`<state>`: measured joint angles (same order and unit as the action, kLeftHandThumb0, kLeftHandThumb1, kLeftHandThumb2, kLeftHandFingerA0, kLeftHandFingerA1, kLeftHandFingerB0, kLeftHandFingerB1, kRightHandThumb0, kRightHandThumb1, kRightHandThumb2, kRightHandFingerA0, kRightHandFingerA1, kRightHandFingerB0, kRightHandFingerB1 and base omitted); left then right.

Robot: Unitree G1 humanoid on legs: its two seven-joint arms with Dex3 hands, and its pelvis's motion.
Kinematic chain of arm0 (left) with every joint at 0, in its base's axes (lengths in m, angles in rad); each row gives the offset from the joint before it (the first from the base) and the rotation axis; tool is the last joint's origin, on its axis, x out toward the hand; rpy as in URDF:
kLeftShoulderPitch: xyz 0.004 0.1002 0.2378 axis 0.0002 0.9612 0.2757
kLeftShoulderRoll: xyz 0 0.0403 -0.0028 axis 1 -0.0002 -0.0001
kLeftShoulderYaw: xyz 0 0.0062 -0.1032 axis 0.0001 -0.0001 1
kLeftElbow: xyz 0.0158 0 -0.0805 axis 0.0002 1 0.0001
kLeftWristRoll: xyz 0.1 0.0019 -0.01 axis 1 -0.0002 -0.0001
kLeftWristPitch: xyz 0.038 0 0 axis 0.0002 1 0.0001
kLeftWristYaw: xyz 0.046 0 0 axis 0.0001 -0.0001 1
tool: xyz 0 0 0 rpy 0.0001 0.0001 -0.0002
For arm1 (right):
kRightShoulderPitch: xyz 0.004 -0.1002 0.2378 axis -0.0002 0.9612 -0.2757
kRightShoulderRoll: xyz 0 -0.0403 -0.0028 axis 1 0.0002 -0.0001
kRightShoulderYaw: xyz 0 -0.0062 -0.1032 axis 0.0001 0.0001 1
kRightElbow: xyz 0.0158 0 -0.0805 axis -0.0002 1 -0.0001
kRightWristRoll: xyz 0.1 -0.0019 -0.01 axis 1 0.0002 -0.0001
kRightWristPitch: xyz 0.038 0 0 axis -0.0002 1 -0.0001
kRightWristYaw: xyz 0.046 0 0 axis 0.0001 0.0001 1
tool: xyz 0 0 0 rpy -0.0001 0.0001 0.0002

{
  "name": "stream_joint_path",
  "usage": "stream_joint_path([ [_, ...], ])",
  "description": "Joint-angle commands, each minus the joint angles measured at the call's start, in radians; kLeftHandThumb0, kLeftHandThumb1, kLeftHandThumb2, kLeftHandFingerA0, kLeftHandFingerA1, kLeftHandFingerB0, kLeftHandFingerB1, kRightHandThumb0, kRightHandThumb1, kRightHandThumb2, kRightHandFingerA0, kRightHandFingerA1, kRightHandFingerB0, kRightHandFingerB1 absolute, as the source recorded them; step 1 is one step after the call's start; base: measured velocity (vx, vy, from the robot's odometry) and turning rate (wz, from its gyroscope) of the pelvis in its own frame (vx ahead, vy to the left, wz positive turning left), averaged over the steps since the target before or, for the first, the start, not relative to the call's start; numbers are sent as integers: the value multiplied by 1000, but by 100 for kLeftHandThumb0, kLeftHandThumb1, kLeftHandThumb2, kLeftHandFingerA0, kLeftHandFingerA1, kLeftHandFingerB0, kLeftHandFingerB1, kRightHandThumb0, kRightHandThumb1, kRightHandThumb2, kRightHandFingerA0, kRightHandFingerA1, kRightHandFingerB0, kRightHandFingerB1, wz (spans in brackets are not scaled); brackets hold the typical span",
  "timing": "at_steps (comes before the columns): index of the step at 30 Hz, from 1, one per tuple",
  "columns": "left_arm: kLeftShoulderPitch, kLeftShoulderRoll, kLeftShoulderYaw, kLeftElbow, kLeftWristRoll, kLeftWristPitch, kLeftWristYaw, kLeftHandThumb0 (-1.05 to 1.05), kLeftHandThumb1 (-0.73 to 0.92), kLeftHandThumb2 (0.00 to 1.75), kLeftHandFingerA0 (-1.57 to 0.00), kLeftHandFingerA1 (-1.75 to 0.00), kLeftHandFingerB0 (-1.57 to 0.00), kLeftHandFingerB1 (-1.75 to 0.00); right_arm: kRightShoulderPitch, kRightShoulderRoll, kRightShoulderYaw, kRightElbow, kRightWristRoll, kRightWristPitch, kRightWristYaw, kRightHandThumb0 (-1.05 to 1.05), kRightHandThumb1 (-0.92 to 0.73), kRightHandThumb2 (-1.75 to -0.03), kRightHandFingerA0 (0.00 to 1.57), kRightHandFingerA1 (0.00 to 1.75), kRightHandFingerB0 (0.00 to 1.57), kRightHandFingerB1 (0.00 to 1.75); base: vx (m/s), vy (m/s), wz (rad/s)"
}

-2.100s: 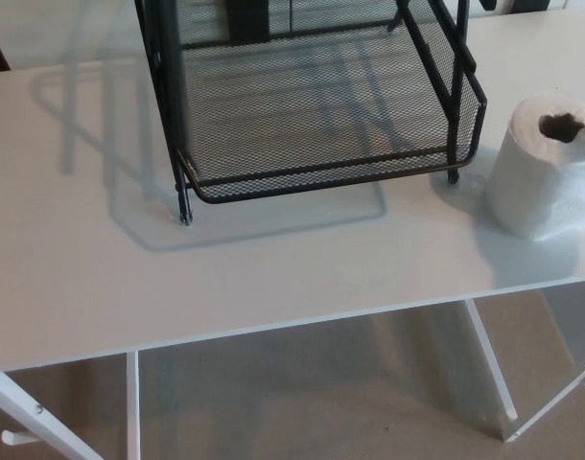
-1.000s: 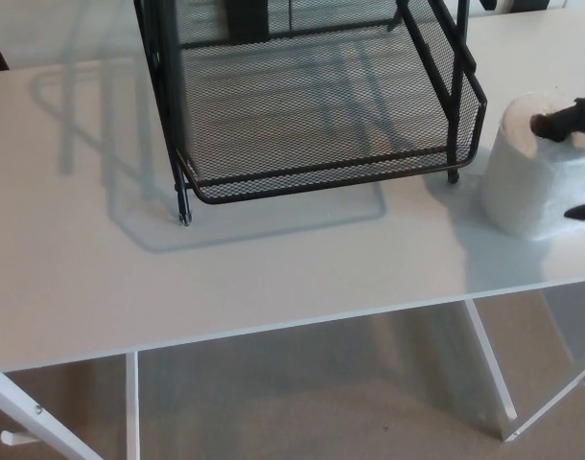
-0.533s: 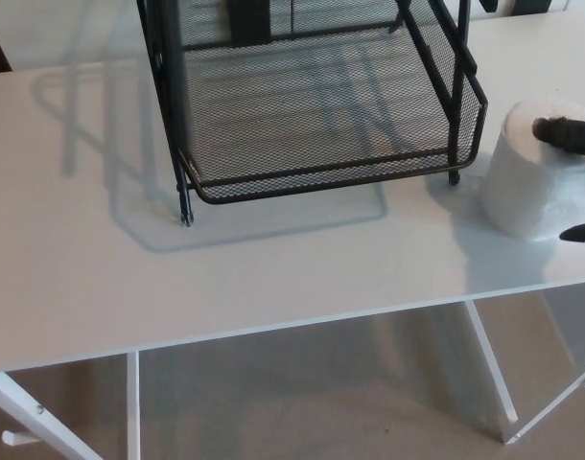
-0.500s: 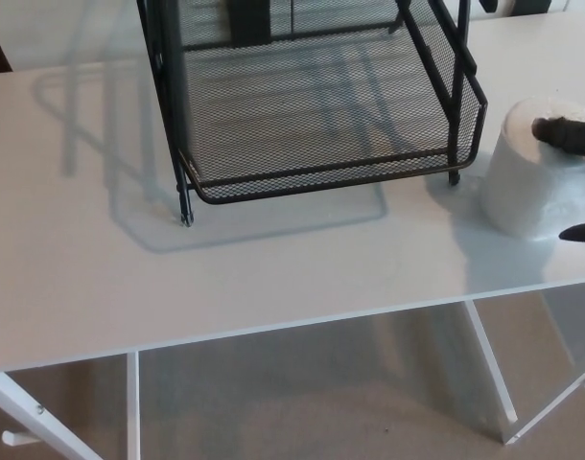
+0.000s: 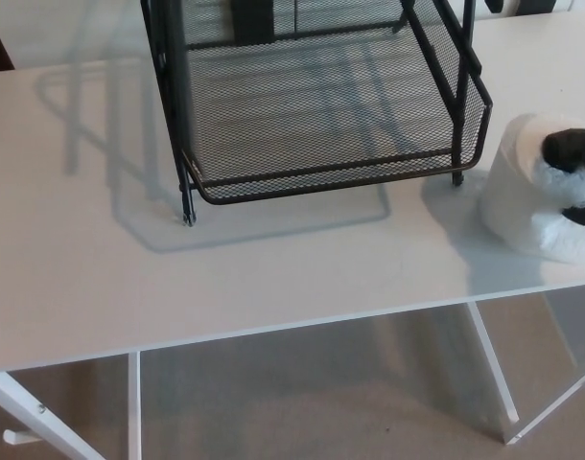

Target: The robot walks towards a desk on which a file tray is kept in the middle and a toilet paper roll is kept on its right. The robot uses its right hand to hook on finger in the gap of the roll and grabs it, lifts it and places it on the tray.

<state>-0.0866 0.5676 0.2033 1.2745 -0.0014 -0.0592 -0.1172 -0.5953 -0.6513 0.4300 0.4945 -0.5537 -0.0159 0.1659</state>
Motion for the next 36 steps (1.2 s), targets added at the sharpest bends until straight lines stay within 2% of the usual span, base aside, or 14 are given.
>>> stream_joint_path([
  [1, 2, 22, -21, 11, 29, -2, 14, -55, 60, 127, -13, -66, 0, -62, 128, 32, 7, 85, -115, -188, -415, -13, -65, -78, 100, 166, 74, 137, 0, 0, 0],
  [2, 2, 23, -22, 11, 29, -2, 14, -58, 57, 126, -15, -69, 0, -63, 128, 34, 8, 89, -117, -189, -420, -16, -65, -90, 91, 175, 77, 152, 0, 0, 0],
  [4, 7, 22, -11, 6, 17, -9, 4, -57, 58, 126, -15, -69, 0, -63, 146, 14, -21, 70, -94, -204, -420, -21, -68, -79, 88, 166, 78, 132, 0, 0, 0],
  [7, 2, 24, -16, 8, 22, 3, 9, -55, 61, 127, -15, -67, 0, -62, 156, -2, -53, 53, -65, -203, -390, -21, -70, -75, 81, 172, 67, 149, 0, 0, 0],
  [9, 3, 25, -13, 11, 18, 6, 7, -56, 61, 127, -15, -67, 0, -62, 155, -21, -82, 28, -51, -194, -373, -20, -65, -73, 97, 167, 74, 133, 0, 0, 0],
  [10, 6, 26, -12, 13, 17, 3, 8, -55, 60, 126, -14, -66, 0, -61, 151, -26, -99, 29, -38, -196, -367, -20, -68, -74, 84, 164, 77, 125, 0, 0, 0],
  [11, 7, 26, -12, 12, 16, 6, 7, -56, 60, 126, -14, -67, 0, -62, 154, -38, -123, 19, -21, -207, -356, -23, -62, -78, 100, 160, 83, 117, 0, 0, 0],
  [13, 8, 28, -17, 11, 20, 2, 7, -56, 59, 126, -14, -67, 0, -62, 153, -67, -170, -12, -8, -203, -335, -19, -70, -69, 86, 162, 81, 109, 0, 0, 0],
  [20, 1, 24, -5, 10, 3, 21, 10, -58, 63, 129, -14, -68, 0, -63, 120, -160, -323, -72, 42, -240, -241, -19, -70, -66, 84, 160, 80, 114, 0, 0, 0],
  [21, 2, 24, -9, 10, 8, 18, 13, -57, 60, 127, -14, -67, 0, -62, 96, -180, -348, -62, 61, -274, -240, -19, -70, -67, 89, 160, 82, 104, 0, 0, 0],
  [22, 9, 13, -14, 12, 12, 5, 15, -57, 61, 127, -13, -66, 0, -62, 90, -198, -377, -68, 81, -291, -232, -19, -62, -74, 102, 162, 86, 112, 0, 0, 0],
  [27, 9, 14, -17, 15, 11, 5, 16, -57, 61, 127, -15, -68, -1, -62, 31, -182, -432, -119, 93, -279, -237, -16, -62, -91, 89, 167, 79, 119, 0, 0, 0],
  [31, 0, 13, -21, 11, 13, 16, 22, -56, 62, 127, -17, -68, -2, -62, -62, -139, -443, -215, 140, -193, -131, -25, -67, -76, 83, 164, 80, 121, 0, 0, 0],
  [36, -4, 8, -20, 15, 8, 21, 19, -56, 62, 127, -16, -68, 0, -62, -158, -81, -370, -264, 171, -152, 25, -20, -69, -79, 86, 151, 84, 115, 0, 0, 0],
])
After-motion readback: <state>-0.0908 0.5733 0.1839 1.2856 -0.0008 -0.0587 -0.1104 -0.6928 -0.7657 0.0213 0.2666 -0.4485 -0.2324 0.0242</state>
